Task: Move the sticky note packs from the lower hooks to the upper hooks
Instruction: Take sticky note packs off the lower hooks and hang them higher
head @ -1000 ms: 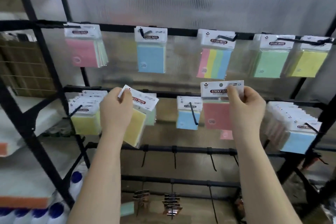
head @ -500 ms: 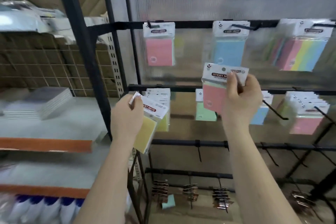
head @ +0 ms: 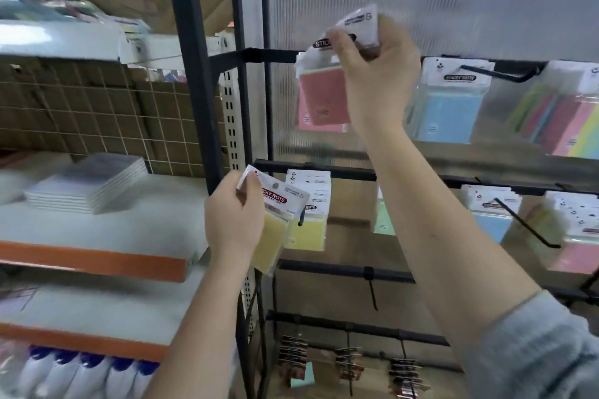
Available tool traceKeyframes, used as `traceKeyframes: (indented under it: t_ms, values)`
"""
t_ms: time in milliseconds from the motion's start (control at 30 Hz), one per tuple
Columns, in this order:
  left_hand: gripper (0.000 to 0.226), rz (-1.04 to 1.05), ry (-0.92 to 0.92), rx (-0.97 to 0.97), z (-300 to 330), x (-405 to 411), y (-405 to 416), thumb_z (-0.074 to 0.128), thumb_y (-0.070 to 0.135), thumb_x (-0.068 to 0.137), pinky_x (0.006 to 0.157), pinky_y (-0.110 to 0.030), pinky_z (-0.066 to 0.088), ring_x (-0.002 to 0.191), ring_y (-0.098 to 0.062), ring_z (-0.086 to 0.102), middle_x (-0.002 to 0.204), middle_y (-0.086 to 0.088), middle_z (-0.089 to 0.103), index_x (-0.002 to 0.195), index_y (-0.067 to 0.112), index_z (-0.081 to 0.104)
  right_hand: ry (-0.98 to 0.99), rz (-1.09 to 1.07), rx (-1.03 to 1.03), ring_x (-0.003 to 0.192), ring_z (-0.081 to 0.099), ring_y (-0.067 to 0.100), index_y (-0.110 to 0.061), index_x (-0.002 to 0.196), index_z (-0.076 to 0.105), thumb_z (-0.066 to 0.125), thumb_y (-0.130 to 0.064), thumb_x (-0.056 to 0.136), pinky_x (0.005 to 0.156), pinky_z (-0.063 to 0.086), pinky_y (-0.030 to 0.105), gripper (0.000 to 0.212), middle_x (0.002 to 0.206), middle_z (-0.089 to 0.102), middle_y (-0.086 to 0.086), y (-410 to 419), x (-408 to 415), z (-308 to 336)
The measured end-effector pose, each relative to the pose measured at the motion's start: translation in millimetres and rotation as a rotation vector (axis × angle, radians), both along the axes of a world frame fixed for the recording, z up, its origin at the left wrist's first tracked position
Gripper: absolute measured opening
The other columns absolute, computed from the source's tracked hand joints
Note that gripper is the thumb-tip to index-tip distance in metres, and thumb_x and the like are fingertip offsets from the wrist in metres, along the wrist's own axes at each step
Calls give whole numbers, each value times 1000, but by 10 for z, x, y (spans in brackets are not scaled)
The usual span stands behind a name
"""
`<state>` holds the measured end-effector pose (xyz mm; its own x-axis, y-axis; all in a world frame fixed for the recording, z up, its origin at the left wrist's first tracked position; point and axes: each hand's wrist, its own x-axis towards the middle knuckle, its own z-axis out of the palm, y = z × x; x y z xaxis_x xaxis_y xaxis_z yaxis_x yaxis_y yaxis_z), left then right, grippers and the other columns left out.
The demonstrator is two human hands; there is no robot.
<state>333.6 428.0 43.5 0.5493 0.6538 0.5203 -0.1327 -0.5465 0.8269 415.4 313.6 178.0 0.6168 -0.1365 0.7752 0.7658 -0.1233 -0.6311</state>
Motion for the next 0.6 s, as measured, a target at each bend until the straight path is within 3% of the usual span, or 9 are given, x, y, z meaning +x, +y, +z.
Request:
traceKeyframes:
  t_ms: [300, 433, 600]
  values:
    - [37, 55, -17, -4, 12, 160, 134, 47, 26, 98, 46, -12, 35, 50, 2, 48, 54, 7, 46, 61, 23, 45, -71, 28, -68, 64, 53, -8, -17, 85, 61, 65, -27, 88, 60, 40, 6, 12, 71, 54, -21, 174, 105, -12]
    - [36, 86, 9, 19, -13, 209, 163, 46, 29, 98, 48, -24, 30, 52, -8, 43, 55, 4, 45, 65, 14, 48, -110, 13, -53, 63, 52, -9, -9, 86, 65, 65, -26, 88, 60, 39, 5, 18, 69, 55, -19, 173, 95, -121]
    - [34, 108, 8, 46, -3, 235, 166, 45, 28, 97, 52, -36, 39, 60, -19, 53, 63, -6, 56, 73, 7, 56, -96, 29, 15, 66, 54, -9, -13, 83, 65, 66, -24, 87, 63, 42, 10, 12, 68, 56, -21, 156, 67, -253]
